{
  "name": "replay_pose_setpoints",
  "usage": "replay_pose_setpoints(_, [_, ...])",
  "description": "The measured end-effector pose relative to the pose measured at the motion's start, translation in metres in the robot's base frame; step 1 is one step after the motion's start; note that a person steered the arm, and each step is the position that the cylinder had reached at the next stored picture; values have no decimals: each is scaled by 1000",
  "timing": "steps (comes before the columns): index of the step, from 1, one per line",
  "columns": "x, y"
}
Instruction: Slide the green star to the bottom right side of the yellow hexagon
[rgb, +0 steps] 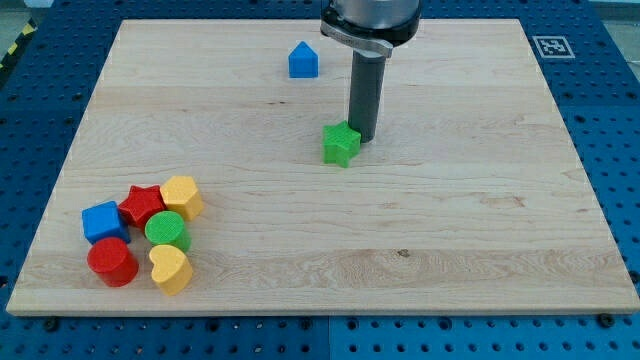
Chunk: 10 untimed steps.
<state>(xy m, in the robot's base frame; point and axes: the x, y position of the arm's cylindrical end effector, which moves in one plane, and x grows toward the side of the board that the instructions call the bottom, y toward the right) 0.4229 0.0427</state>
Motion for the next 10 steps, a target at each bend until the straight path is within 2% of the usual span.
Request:
replay_pose_setpoints(5, [21, -69])
replay_pose_setpoints(10, [101, -103])
